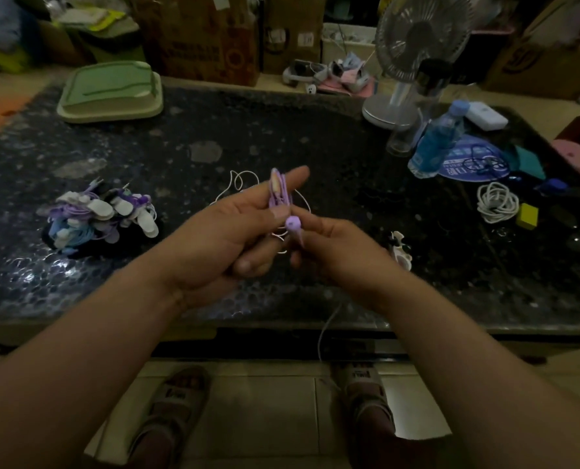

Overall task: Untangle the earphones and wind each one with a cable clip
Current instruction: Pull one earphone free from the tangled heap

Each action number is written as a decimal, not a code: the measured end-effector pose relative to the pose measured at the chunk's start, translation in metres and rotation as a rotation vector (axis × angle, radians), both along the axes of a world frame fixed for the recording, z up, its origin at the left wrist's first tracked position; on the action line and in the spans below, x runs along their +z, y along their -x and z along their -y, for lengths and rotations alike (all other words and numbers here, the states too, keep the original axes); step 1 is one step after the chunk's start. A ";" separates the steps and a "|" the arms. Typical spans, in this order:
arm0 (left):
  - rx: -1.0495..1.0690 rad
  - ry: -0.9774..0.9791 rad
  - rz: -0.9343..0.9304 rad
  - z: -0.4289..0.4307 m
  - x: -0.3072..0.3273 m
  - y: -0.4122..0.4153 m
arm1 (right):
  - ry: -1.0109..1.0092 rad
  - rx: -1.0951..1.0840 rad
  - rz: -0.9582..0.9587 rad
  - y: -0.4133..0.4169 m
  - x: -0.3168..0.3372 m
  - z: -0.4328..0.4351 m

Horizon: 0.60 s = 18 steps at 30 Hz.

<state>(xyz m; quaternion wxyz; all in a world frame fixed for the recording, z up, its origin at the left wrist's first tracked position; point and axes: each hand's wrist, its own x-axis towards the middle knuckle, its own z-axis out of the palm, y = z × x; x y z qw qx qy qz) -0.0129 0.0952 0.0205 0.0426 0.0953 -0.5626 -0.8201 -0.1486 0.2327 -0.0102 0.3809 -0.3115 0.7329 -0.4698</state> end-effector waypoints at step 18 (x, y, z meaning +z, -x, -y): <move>-0.090 0.880 0.169 -0.001 -0.017 -0.003 | 0.089 -0.075 -0.528 -0.009 0.034 -0.016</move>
